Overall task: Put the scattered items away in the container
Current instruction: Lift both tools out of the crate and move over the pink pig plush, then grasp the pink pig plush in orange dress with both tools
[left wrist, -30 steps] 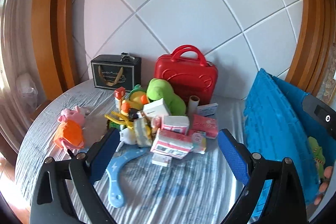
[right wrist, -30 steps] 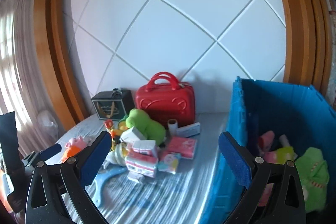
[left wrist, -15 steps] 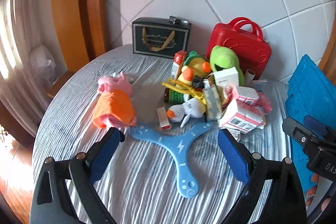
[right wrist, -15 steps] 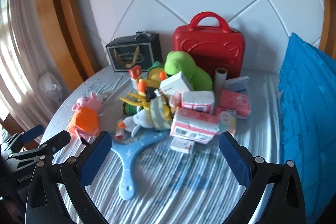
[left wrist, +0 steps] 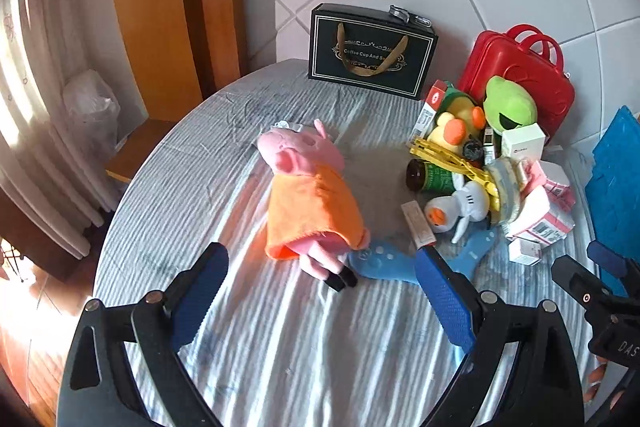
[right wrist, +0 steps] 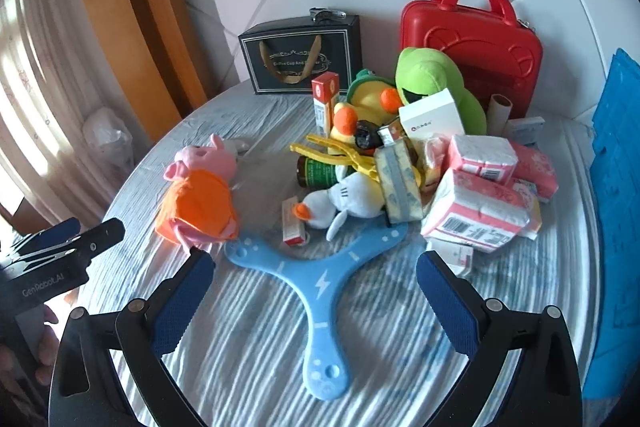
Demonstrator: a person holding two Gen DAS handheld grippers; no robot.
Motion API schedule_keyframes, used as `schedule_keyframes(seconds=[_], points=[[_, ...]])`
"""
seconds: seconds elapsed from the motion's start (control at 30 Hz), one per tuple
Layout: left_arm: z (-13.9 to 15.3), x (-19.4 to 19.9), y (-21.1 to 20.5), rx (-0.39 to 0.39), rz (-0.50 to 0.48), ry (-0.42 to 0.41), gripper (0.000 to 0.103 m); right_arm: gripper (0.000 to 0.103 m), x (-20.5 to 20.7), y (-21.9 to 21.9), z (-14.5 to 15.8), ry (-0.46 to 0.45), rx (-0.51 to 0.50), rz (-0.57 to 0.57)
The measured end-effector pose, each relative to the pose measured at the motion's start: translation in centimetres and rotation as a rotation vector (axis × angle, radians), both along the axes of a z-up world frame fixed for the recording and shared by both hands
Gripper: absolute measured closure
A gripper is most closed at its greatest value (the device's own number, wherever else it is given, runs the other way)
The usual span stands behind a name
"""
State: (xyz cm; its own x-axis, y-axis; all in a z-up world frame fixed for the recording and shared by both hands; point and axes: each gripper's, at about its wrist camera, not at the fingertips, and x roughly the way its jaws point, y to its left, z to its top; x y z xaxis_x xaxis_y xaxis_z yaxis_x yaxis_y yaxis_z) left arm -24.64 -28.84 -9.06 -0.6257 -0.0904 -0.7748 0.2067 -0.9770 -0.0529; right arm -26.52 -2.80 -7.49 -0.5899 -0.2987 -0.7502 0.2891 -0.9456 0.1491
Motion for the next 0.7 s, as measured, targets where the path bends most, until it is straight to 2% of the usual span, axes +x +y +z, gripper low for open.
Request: schedule_keyframes(seconds=[0.1, 0.17, 0.27, 0.33, 0.43, 0.57, 0.7], points=[[-1.7, -2.3, -4.3, -0.002, -0.109, -0.017, 0.008, 0.000, -0.8, -4.3, -2.0, -0.026, 0.006, -0.066], [-3.0, -3.7, -7.0, -0.039, -0.178, -0.037, 0.008, 0.000, -0.9, -6.9, -3.1, -0.039, 0.001, -0.122], [-5.4, -5.9, -10.5, -0.071, -0.255, -0.093, 0.008, 0.000, -1.0, -11.6, -5.8, -0.116, -0.020, -0.173], [-6.8, -7.2, -12.1, -0.085, -0.293, -0.123, 0.008, 0.000, -1.1, -14.2, -7.4, -0.157, 0.007, -0.206], [-9.1, -8.9, -13.5, -0.098, -0.351, -0.165, 0.008, 0.000, -1.5, -17.6, -9.7, -0.212, -0.001, -0.220], [-12.3, -10.9, -13.6, -0.112, -0.404, -0.231, 0.008, 0.000, -2.7, -21.3, -12.8, -0.267, 0.053, -0.211], [-13.8, -12.0, -12.3, -0.091, -0.463, -0.255, 0.008, 0.000, -5.0, -21.2, -14.7, -0.262, 0.193, -0.275]])
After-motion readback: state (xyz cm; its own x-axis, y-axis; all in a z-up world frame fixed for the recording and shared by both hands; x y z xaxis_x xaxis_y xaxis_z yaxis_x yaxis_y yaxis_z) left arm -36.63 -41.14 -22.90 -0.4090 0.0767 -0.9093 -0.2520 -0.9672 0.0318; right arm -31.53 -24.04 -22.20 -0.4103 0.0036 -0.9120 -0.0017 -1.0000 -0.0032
